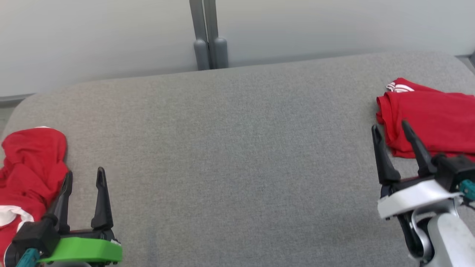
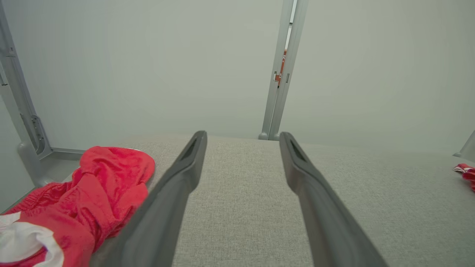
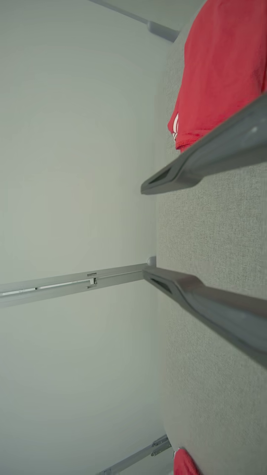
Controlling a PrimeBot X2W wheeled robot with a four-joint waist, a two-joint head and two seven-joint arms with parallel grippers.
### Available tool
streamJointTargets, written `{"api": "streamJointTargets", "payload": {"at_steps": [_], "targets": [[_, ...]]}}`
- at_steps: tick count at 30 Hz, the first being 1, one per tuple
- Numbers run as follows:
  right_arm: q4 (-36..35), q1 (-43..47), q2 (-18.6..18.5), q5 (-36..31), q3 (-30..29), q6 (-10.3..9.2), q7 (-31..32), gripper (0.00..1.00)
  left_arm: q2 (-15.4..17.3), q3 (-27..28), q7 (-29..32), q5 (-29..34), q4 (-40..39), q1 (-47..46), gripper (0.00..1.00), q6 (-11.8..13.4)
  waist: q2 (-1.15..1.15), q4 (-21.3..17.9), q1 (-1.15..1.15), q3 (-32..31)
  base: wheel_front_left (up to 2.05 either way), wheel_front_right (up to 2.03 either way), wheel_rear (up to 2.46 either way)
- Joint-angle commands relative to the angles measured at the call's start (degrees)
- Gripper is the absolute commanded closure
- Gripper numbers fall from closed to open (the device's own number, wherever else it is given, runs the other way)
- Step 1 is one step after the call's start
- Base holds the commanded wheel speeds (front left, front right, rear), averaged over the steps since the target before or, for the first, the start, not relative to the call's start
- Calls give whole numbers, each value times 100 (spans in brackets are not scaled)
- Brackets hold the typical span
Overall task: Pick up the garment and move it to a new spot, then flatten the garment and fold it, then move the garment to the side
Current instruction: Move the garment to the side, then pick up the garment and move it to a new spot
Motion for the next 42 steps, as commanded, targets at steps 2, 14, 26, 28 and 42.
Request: {"api": "streamJointTargets", "payload": {"at_steps": [2,14,26,28,42], "targets": [[-191,301,104,-86,-12,1,39,0,-14,56,-35,59,19,179,0,7,0,165,0,-278,0,0,0],[-371,771,410,-283,9,1,71,0,-221,125,-38,305,-103,355,0,-82,0,163,0,-313,0,0,0],[-304,649,530,-331,143,1,109,0,-310,205,-39,404,-59,202,0,-203,0,132,0,-228,0,0,0],[-301,601,549,-321,182,1,108,0,-314,213,-38,424,-56,155,0,-224,0,138,0,-189,0,0,0],[-230,477,526,-282,345,1,133,0,-356,321,-38,520,67,-28,0,-241,0,429,0,-20,0,0,0]]}}
